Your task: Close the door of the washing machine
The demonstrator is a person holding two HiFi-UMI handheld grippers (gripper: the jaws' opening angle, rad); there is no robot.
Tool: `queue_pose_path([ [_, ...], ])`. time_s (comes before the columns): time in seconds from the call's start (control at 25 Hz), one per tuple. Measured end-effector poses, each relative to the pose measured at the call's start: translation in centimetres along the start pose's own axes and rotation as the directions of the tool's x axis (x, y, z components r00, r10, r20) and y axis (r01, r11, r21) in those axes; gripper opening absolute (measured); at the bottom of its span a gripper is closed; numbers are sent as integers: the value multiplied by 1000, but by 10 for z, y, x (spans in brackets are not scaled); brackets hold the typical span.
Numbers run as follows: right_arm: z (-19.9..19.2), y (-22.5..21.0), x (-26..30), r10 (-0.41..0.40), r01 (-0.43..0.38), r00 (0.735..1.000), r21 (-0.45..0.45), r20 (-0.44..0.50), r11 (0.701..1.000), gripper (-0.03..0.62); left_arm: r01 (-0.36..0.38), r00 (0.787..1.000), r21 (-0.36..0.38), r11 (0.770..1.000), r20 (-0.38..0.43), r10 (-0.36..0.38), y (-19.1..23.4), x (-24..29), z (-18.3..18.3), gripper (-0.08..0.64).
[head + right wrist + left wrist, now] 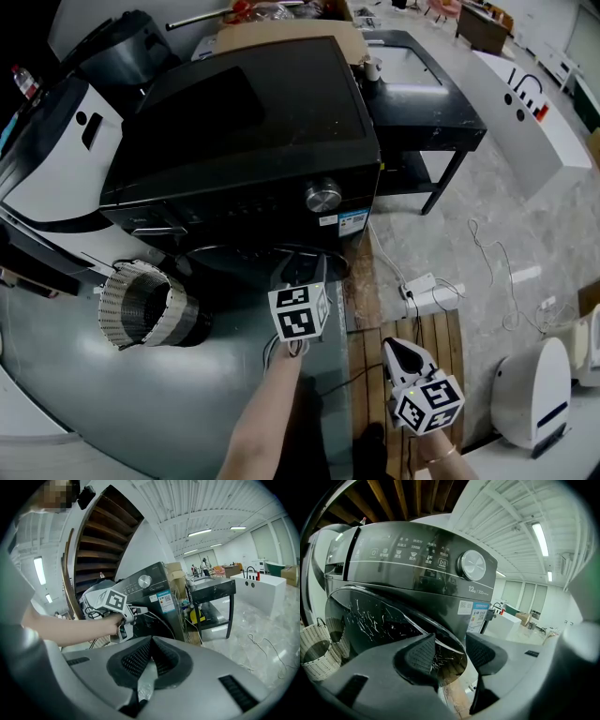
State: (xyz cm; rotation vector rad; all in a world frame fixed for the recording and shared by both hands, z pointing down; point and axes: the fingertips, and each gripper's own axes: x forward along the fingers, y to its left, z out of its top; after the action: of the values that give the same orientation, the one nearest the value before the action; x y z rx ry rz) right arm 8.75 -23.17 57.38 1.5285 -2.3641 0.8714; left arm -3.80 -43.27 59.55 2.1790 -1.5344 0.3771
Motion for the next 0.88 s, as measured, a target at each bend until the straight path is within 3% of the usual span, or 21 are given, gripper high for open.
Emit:
queue_pose_path([
  [0.88, 3, 1, -21, -7, 7, 1000, -8, 21, 1000, 6, 1, 1000, 45, 999, 4, -1, -10, -15, -7, 233],
])
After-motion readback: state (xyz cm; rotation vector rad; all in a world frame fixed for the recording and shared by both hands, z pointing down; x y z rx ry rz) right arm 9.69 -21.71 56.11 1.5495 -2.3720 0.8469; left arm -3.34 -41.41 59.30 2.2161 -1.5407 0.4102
